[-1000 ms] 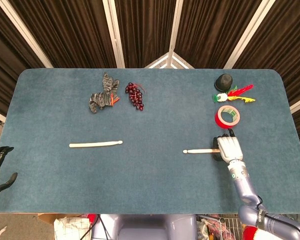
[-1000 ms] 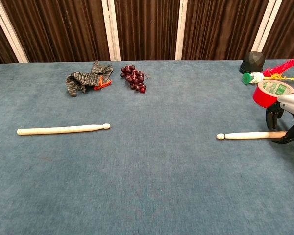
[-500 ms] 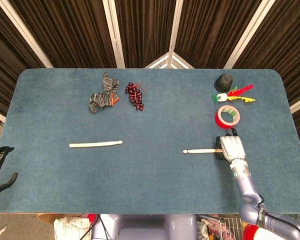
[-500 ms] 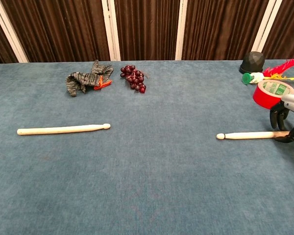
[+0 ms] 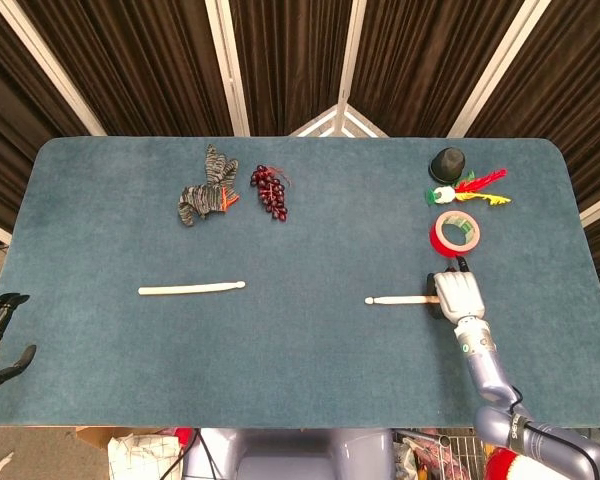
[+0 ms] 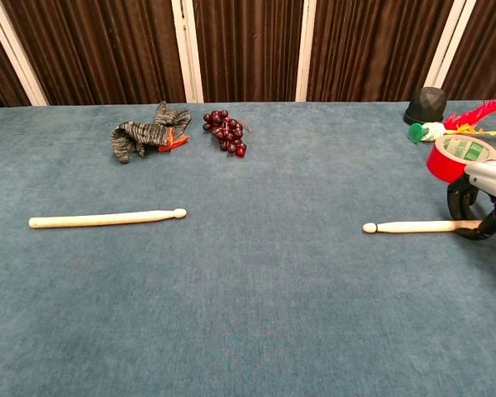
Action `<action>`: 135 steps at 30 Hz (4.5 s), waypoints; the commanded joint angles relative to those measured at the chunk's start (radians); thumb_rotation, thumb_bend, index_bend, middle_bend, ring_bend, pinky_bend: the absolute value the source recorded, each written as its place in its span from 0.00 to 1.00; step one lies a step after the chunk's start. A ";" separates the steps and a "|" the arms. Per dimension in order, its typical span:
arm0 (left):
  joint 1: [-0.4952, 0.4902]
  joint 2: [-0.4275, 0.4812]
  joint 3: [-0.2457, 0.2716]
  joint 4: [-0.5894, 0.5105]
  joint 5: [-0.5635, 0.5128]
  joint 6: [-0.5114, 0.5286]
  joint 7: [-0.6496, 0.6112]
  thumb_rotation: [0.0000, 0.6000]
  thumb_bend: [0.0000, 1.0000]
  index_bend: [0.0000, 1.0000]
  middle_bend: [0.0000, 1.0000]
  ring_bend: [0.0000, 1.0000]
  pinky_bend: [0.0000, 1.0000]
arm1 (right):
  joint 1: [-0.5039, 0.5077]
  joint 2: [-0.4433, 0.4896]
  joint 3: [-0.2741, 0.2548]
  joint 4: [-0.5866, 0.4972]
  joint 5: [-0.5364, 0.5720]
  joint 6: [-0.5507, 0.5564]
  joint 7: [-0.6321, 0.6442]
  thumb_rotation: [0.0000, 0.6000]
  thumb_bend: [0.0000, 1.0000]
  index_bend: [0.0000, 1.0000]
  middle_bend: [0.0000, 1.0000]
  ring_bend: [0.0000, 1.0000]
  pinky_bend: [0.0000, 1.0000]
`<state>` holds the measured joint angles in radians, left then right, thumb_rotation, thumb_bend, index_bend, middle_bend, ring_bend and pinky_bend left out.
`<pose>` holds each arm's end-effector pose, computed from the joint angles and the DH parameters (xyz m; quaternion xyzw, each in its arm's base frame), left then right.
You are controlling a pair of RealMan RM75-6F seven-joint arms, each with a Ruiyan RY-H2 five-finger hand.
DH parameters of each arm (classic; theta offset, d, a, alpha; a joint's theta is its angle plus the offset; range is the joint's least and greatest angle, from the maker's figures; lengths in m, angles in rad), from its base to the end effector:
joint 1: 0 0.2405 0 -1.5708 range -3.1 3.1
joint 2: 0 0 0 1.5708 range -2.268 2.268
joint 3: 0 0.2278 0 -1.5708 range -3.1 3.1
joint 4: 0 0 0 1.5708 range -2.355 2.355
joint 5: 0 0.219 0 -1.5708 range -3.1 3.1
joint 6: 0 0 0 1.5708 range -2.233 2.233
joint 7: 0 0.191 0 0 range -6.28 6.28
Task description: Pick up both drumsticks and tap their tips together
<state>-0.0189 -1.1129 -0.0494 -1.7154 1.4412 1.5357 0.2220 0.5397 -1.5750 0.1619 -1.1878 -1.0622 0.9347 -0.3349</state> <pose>-0.2893 0.2058 0.1427 -0.5807 -0.3710 -0.3315 0.6444 -0.2693 -0.3684 -0.0164 0.6846 -0.4191 0.2502 0.5414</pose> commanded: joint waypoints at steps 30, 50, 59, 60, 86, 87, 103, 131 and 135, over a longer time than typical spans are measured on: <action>-0.004 0.000 0.004 -0.005 -0.002 -0.006 0.002 1.00 0.38 0.22 0.19 0.00 0.00 | 0.007 0.016 -0.012 -0.004 -0.064 0.012 0.055 1.00 0.41 0.66 0.58 0.38 0.00; -0.044 -0.013 -0.006 0.017 0.012 -0.050 -0.006 1.00 0.38 0.20 0.20 0.00 0.00 | 0.000 0.105 -0.062 -0.004 -0.373 0.125 0.475 1.00 0.41 0.68 0.60 0.39 0.00; -0.158 0.008 -0.067 -0.017 -0.104 -0.220 0.075 1.00 0.36 0.20 0.24 0.00 0.00 | -0.017 0.198 -0.041 -0.122 -0.401 0.203 0.484 1.00 0.41 0.68 0.60 0.39 0.00; -0.169 0.008 -0.071 -0.018 -0.117 -0.236 0.087 1.00 0.36 0.21 0.24 0.00 0.00 | -0.019 0.204 -0.039 -0.133 -0.398 0.206 0.479 1.00 0.41 0.68 0.60 0.39 0.00; -0.457 -0.218 -0.131 0.145 -0.394 -0.500 0.295 1.00 0.36 0.30 0.31 0.00 0.00 | -0.029 0.289 -0.012 -0.215 -0.397 0.240 0.516 1.00 0.41 0.68 0.60 0.39 0.00; -0.461 -0.225 -0.129 0.150 -0.396 -0.504 0.297 1.00 0.36 0.30 0.31 0.00 0.00 | -0.029 0.289 -0.012 -0.216 -0.397 0.240 0.515 1.00 0.41 0.68 0.60 0.39 0.00; -0.524 -0.385 -0.084 0.331 -0.464 -0.514 0.406 1.00 0.38 0.37 0.37 0.00 0.00 | -0.038 0.306 -0.003 -0.223 -0.373 0.246 0.497 1.00 0.43 0.68 0.60 0.39 0.00; -0.573 -0.522 -0.076 0.460 -0.450 -0.517 0.392 1.00 0.45 0.47 0.47 0.01 0.00 | -0.047 0.296 -0.009 -0.170 -0.364 0.238 0.519 1.00 0.43 0.68 0.60 0.39 0.00; -0.576 -0.524 -0.078 0.456 -0.455 -0.513 0.399 1.00 0.46 0.47 0.47 0.01 0.00 | -0.048 0.294 -0.010 -0.166 -0.365 0.238 0.519 1.00 0.43 0.68 0.60 0.39 0.00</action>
<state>-0.5940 -1.6363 -0.1270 -1.2587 0.9878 1.0224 0.6194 0.4922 -1.2809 0.1518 -1.3539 -1.4267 1.1725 0.1837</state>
